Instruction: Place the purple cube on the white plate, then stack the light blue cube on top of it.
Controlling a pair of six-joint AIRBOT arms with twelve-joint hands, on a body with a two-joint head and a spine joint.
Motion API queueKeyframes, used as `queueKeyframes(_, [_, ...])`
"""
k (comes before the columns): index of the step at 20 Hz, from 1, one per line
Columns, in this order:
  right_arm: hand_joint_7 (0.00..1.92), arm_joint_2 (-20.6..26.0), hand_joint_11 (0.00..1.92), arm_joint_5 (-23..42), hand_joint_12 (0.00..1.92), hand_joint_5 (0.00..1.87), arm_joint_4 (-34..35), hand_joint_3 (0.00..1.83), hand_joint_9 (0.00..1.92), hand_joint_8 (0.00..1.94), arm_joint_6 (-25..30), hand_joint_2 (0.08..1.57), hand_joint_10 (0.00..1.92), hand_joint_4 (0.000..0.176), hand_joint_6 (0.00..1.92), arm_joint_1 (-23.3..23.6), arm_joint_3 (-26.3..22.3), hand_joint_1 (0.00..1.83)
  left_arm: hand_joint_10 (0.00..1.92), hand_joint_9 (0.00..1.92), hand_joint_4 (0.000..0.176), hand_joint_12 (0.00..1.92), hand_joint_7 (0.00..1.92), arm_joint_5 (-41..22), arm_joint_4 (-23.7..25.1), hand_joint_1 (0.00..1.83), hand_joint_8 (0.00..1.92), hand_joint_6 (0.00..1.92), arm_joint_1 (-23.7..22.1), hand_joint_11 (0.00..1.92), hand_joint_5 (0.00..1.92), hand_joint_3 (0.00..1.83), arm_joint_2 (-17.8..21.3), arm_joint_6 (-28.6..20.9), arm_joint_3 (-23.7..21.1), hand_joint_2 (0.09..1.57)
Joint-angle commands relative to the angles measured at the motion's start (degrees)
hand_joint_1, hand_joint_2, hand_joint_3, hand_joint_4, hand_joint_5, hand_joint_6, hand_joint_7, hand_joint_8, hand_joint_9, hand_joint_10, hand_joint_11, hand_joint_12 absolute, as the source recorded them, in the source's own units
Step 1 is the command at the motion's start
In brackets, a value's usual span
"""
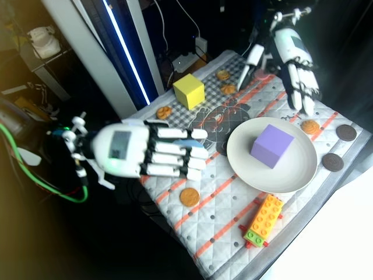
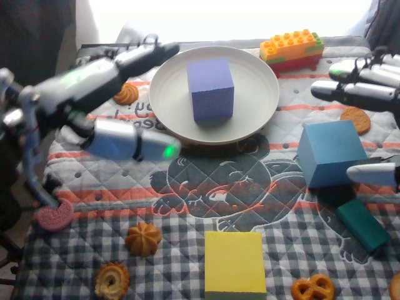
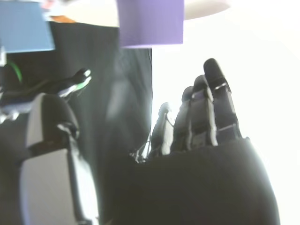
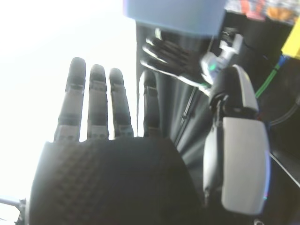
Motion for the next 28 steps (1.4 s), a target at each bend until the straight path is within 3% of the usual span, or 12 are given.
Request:
queueKeyframes(1, [0.18,-0.12,0.00,3.95,0.86,0.16,1.19,0.00,0.21,0.00,0.45,0.96,0.00,0.176,0.00,0.92,0.59,0.56,0.03,0.10,0.176,0.34,0.09,-9.50,0.55,0.76,0.02,0.01,0.03,0.00,0.01,0.00,0.92,-0.60,-0.69,0.90])
queueKeyframes(5, [0.24,-0.90,0.01,0.56,1.07,0.17,1.03,0.00,0.30,0.00,0.68,0.98,0.00,0.175,0.00,0.94,1.76,0.57,0.01,0.12,0.176,0.68,0.08,-11.25,0.79,0.92,0.00,0.00,1.45,0.00,0.00,0.00,1.88,-0.60,-2.17,0.84])
queueKeyframes(8, [0.36,-2.25,0.05,-0.99,1.25,0.24,0.39,0.00,0.44,0.01,0.69,1.00,0.03,0.144,0.00,1.80,2.75,0.60,0.01,0.19,0.176,0.83,0.15,-11.26,0.37,0.92,0.00,0.00,1.89,0.00,0.00,0.00,1.90,-0.61,-2.20,0.83])
queueKeyframes(9, [0.36,-2.68,0.05,-1.45,1.25,0.24,-0.12,0.00,0.44,0.01,0.75,1.00,0.03,0.144,0.00,2.33,3.00,0.60,0.01,0.19,0.176,0.83,0.15,-11.24,0.24,0.92,0.00,0.00,2.09,0.00,0.00,0.00,1.96,-0.62,-2.25,0.83])
queueKeyframes(10, [0.48,-2.98,0.12,-1.77,1.30,0.35,-0.58,0.00,0.55,0.02,0.75,1.03,0.05,0.094,0.01,2.83,3.14,0.63,0.00,0.17,0.176,0.59,0.13,-11.20,0.13,0.92,0.00,0.00,2.24,0.00,0.00,0.00,2.00,-0.62,-2.27,0.84])
queueKeyframes(12, [0.45,-3.38,0.05,-1.90,1.19,0.43,-1.20,0.00,0.46,0.00,0.76,1.06,0.00,0.111,0.01,3.77,3.24,0.61,0.01,0.19,0.176,0.82,0.12,-10.91,-0.02,0.92,0.00,0.00,2.35,0.00,0.00,0.00,2.02,-0.62,-2.29,0.80])
queueKeyframes(18, [0.67,-4.25,0.24,-1.90,1.28,0.63,-1.54,0.00,0.69,0.05,0.79,1.05,0.09,0.064,0.03,4.58,3.67,0.67,0.00,0.18,0.176,0.83,0.09,-10.82,-0.32,0.89,0.00,0.00,2.59,0.00,0.00,0.00,2.00,-0.63,-2.30,0.82])
queueKeyframes(19, [0.83,-4.35,0.35,-1.89,1.53,0.88,-1.55,0.00,0.65,0.23,1.14,1.05,0.74,0.000,0.05,4.57,3.77,0.82,0.00,0.17,0.171,0.82,0.08,-10.82,-0.42,0.87,0.00,0.00,2.72,0.00,0.00,0.00,2.00,-0.63,-2.33,0.82])
queueKeyframes(20, [0.82,-4.36,0.42,-1.86,1.65,0.90,-1.60,0.00,0.65,0.54,1.52,1.12,1.02,0.132,0.88,4.57,3.85,0.95,0.00,0.17,0.175,0.81,0.08,-10.83,-0.53,0.88,0.00,0.00,2.84,0.00,0.00,0.00,2.00,-0.63,-2.34,0.82])
queueKeyframes(21, [0.96,-4.36,0.59,-1.78,1.72,0.83,-1.70,0.00,0.78,1.03,2.06,1.15,1.20,0.000,1.06,4.58,3.94,1.17,0.01,0.19,0.175,0.92,0.10,-10.88,-0.65,0.88,0.00,0.00,3.03,0.00,0.00,0.00,2.00,-0.63,-2.34,0.81])
queueKeyframes(26, [0.93,-4.36,0.77,0.77,1.70,0.83,-2.70,0.00,0.84,1.24,5.55,1.17,1.37,0.000,1.13,4.57,4.03,1.21,0.01,0.23,0.176,1.03,0.13,-11.07,-1.55,0.88,0.00,0.00,3.75,0.00,0.00,0.00,2.01,-0.63,-2.38,0.82])
queueKeyframes(28, [0.82,-4.29,0.79,2.84,1.87,0.80,-3.16,0.00,0.78,1.44,6.88,1.21,1.60,0.000,1.15,4.57,4.03,1.19,0.00,0.23,0.176,1.05,0.14,-11.08,-1.91,0.91,0.00,0.00,4.00,0.00,0.02,0.00,2.01,-0.63,-2.39,0.83])
